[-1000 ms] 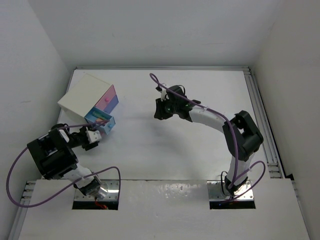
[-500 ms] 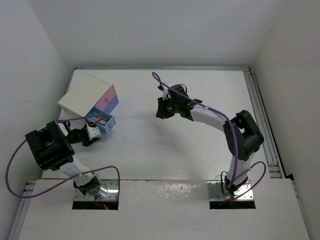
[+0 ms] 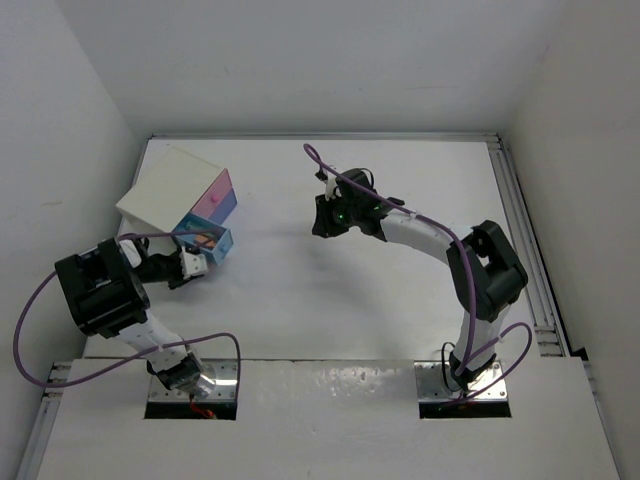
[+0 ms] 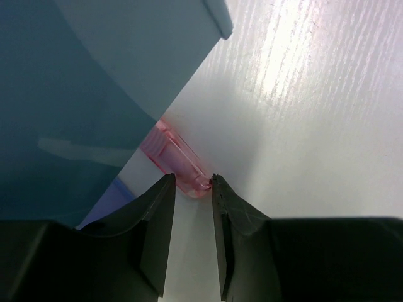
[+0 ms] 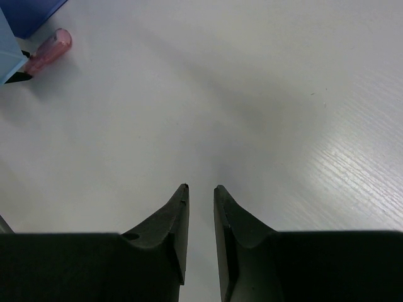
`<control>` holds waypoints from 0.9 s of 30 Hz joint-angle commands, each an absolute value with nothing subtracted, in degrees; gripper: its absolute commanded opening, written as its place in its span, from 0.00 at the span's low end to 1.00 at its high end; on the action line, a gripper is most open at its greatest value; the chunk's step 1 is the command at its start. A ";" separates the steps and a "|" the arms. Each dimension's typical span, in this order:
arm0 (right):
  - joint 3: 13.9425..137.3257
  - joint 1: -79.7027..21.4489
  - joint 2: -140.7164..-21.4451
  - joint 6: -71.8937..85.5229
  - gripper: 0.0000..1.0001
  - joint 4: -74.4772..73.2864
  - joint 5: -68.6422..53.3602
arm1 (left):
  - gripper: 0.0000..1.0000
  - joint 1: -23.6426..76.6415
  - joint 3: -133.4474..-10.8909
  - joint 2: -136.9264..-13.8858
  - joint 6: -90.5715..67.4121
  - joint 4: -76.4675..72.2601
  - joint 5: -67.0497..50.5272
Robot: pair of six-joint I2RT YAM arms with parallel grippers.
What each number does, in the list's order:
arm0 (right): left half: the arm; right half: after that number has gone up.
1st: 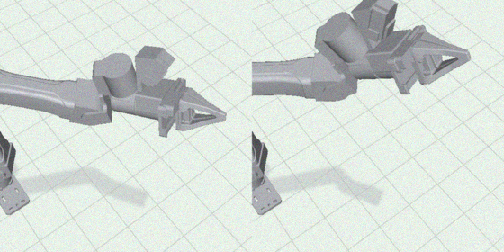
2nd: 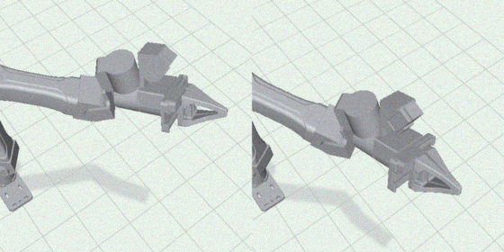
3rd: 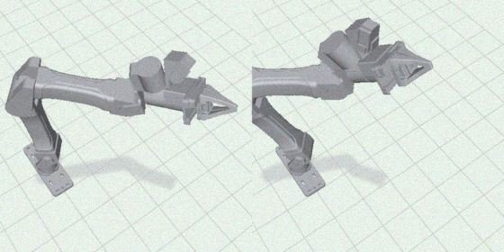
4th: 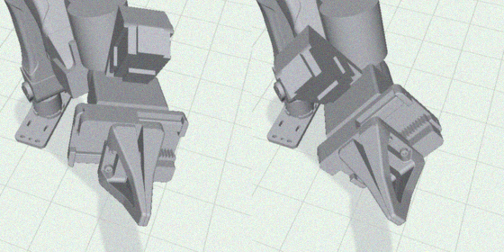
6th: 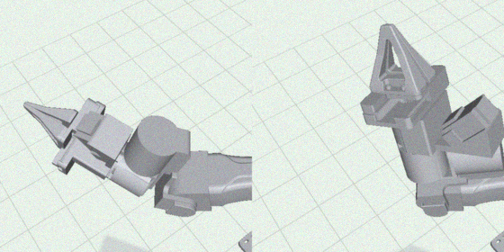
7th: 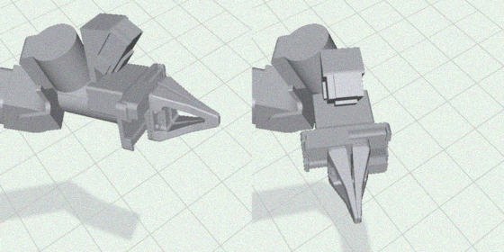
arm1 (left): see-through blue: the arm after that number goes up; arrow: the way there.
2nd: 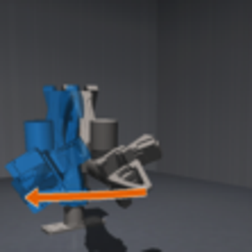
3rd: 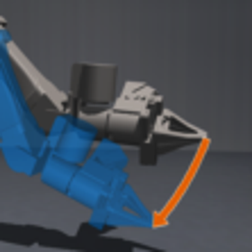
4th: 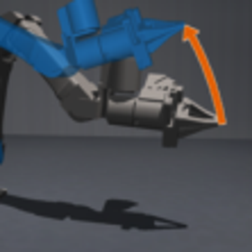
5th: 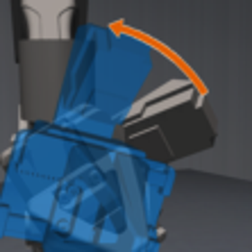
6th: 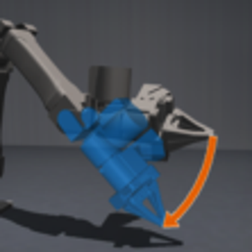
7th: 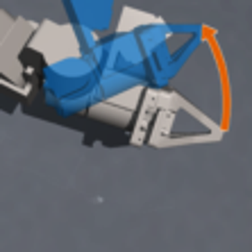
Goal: Sort the stationery into containers
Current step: Move the stationery to the center of the board.
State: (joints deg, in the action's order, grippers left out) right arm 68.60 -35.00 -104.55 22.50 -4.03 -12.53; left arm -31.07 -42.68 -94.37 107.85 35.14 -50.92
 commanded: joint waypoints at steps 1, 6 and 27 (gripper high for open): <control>71.02 -34.80 -104.24 22.76 0.21 -2.90 -13.36 | 0.35 -29.79 -42.45 -95.10 113.19 38.92 -44.65; 71.02 -34.72 -104.24 22.68 0.21 -2.99 -13.62 | 0.30 -29.09 -42.19 -94.83 118.82 41.92 -42.63; 69.43 -34.80 -104.41 13.71 0.28 2.99 -23.73 | 0.32 -25.50 -38.67 -80.25 142.83 56.07 -47.19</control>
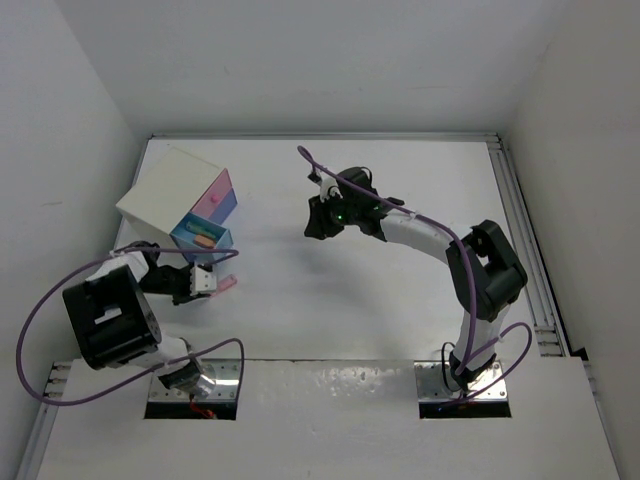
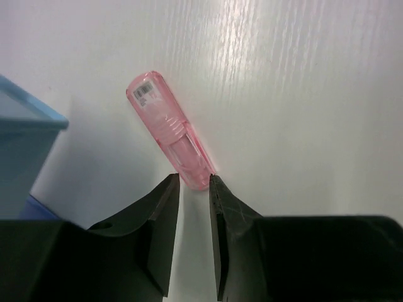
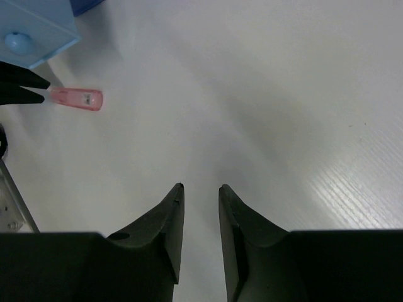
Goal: Sort the stationery into containers
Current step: Move the stationery to the center of the board, then pick up the stationery from the center of the board.
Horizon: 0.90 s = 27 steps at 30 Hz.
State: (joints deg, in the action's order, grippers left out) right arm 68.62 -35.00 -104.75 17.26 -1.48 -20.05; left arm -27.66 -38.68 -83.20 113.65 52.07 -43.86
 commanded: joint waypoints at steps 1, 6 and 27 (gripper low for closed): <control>69.52 -34.72 -104.50 13.45 0.28 3.08 -24.69 | 0.32 -24.88 -38.93 -79.90 142.04 56.25 -47.55; 69.08 -34.80 -103.89 11.52 0.28 2.90 -26.01 | 0.29 -20.14 -41.04 -78.76 139.58 57.31 -49.65; 67.15 -35.07 -101.87 1.32 0.43 2.37 -34.63 | 0.54 -21.71 -37.01 -71.46 128.25 59.78 -44.30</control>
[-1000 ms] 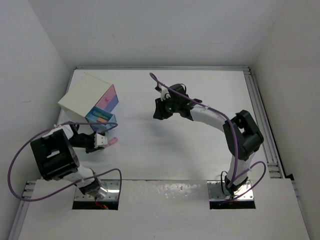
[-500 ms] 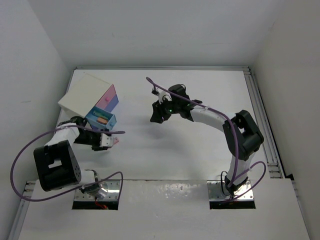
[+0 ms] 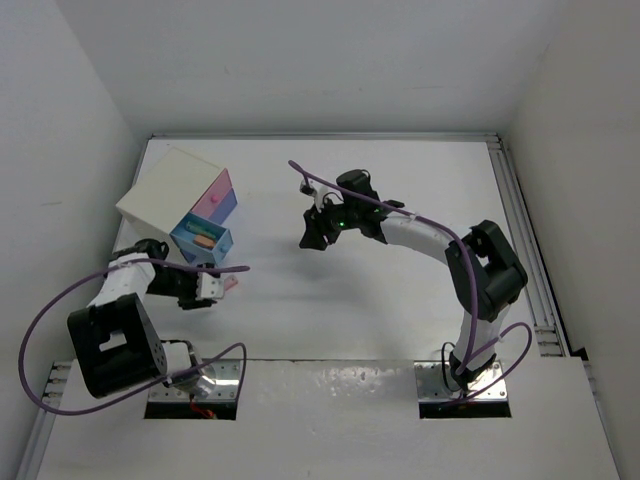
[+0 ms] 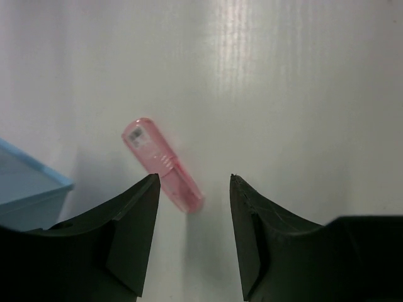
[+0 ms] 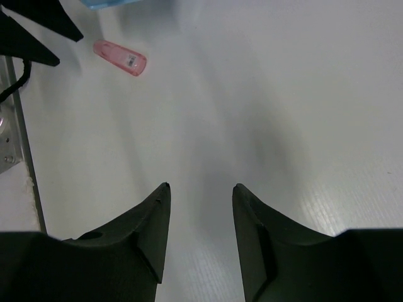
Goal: Sort the stationery into containers
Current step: Pick up the stationery from the center of the board.
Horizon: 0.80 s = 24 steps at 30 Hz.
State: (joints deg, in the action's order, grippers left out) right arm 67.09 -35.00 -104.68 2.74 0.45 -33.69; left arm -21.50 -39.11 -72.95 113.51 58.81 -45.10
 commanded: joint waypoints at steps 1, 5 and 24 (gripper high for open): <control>67.06 -34.98 -101.52 1.32 0.43 2.20 -34.45 | 0.54 -21.53 -36.57 -71.72 127.54 57.94 -43.69; 66.80 -34.98 -101.25 1.14 0.43 1.67 -34.28 | 0.58 -21.27 -35.51 -73.56 123.32 53.80 -41.49; 67.41 -34.98 -102.22 2.02 0.41 1.14 -32.96 | 0.61 -19.43 -38.23 -81.21 115.58 49.40 -38.76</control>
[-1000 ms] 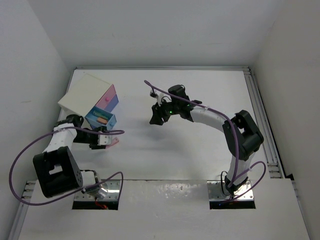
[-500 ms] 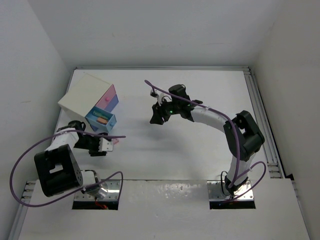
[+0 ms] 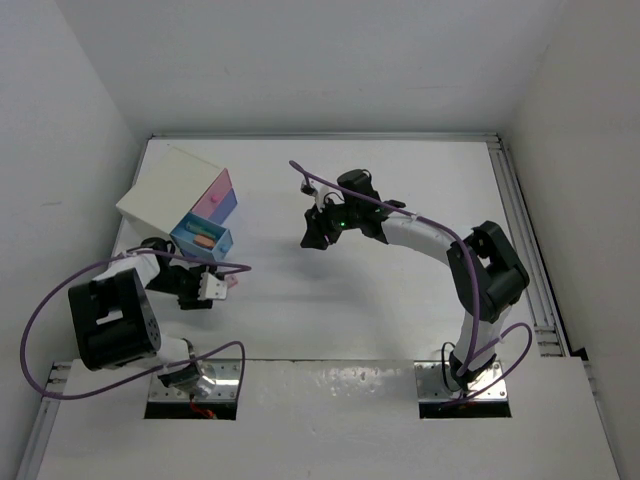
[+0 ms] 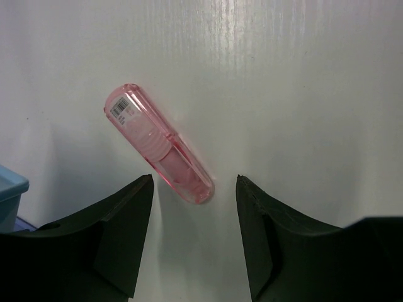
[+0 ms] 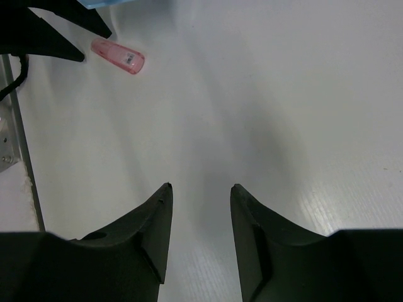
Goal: Sort the stationery into containers
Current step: Pick up the stationery from the center of the board.
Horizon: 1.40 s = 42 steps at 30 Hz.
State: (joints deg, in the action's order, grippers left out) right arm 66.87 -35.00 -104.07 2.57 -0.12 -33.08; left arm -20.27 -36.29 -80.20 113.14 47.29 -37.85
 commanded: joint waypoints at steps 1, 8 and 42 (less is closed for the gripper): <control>67.33 -35.07 -102.13 2.02 0.41 1.06 -32.87 | 0.61 -19.25 -38.41 -81.47 115.32 49.39 -38.67; 67.32 -34.98 -102.22 2.37 0.41 0.97 -32.78 | 0.60 -16.79 -39.20 -83.58 114.17 48.52 -36.21; 66.80 -34.19 -101.69 4.04 0.40 1.06 -33.49 | 0.62 -13.98 -39.55 -83.93 116.99 51.33 -33.05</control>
State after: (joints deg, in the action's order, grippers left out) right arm 66.65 -34.52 -103.96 3.57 -0.49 -32.99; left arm -15.33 -40.27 -84.75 113.34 51.11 -33.06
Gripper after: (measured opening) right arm 0.396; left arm 0.623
